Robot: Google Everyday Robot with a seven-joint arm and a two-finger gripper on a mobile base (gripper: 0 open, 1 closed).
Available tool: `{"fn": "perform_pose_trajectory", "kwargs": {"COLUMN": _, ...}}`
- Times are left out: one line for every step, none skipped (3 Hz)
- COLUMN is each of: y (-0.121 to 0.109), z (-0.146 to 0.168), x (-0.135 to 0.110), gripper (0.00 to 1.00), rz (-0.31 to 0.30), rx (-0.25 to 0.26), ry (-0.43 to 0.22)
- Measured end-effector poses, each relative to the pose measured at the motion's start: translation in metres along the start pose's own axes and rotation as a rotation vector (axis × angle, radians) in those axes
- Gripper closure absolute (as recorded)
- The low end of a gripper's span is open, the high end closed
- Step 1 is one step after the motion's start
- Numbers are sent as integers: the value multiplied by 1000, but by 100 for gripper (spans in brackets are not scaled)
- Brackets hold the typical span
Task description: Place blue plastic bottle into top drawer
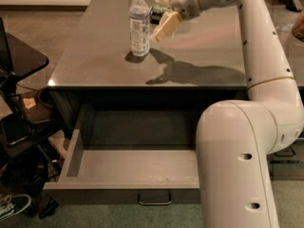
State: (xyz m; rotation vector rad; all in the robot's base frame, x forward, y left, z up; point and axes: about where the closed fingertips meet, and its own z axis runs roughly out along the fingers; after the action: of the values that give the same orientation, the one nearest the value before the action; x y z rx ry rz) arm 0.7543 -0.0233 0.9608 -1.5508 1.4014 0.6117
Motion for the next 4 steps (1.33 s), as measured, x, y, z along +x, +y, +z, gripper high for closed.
{"fn": "perform_pose_trajectory", "kwargs": {"y": 0, "z": 0, "x": 0, "gripper": 0, "rz": 0, "rx": 0, "ry": 0}}
{"fn": "perform_pose_trajectory", "kwargs": {"y": 2, "z": 22, "x": 9, "gripper": 0, "rz": 20, "rx": -34, "ry": -23}}
{"fn": "perform_pose_trajectory", "kwargs": {"y": 19, "z": 85, "x": 13, "gripper": 0, "rz": 29, "rx": -161, "ry": -48}}
{"fn": "perform_pose_trajectory", "kwargs": {"y": 19, "z": 85, "x": 13, "gripper": 0, "rz": 29, "rx": -161, "ry": -48}}
